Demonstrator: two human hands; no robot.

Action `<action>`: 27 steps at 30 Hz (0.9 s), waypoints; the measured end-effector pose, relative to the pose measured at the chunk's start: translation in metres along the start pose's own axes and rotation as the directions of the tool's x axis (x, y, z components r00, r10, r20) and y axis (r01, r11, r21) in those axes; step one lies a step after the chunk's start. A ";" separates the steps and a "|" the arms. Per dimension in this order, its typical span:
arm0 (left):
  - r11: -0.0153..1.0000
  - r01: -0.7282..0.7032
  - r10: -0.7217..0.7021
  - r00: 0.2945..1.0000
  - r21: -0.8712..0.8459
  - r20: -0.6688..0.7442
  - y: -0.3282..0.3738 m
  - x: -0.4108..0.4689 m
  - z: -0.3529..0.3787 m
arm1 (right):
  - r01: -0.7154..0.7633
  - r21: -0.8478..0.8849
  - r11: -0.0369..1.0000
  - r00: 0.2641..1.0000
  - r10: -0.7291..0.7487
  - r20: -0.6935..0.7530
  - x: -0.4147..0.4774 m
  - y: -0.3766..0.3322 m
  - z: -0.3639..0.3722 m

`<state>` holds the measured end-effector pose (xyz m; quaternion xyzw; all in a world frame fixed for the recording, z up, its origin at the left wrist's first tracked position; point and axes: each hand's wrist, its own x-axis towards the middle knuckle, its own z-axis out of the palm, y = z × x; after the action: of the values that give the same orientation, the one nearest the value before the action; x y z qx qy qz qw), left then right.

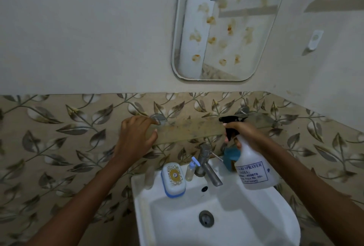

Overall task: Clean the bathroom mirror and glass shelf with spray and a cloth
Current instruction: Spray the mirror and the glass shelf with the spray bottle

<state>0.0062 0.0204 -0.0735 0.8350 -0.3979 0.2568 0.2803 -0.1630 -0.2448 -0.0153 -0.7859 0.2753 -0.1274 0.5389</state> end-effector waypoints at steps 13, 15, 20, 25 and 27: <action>0.937 0.135 -0.175 0.980 -0.323 -0.097 0.002 0.000 -0.007 | 0.121 0.041 0.992 0.978 -0.126 0.167 -0.029 -0.029 0.090; 0.922 0.152 -0.198 0.976 -0.356 -0.094 0.003 0.001 -0.008 | 0.135 0.054 0.989 0.971 -0.143 0.189 -0.032 -0.033 0.103; 0.931 0.158 -0.195 0.978 -0.330 -0.080 0.003 0.001 -0.007 | 0.144 0.132 0.981 0.919 -0.182 0.348 -0.037 -0.042 0.128; 0.935 0.143 -0.183 0.978 -0.325 -0.097 0.001 0.001 -0.007 | 0.112 0.115 0.987 0.963 -0.136 0.233 -0.038 -0.032 0.124; 0.936 0.130 -0.175 0.979 -0.328 -0.108 0.002 0.001 -0.006 | 0.083 0.112 0.990 0.990 -0.094 0.101 -0.035 -0.021 0.103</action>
<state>0.0041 0.0230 -0.0682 0.7875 -0.3481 0.2226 0.4572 -0.1342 -0.1395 -0.0328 -0.7728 0.2040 -0.1241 0.5881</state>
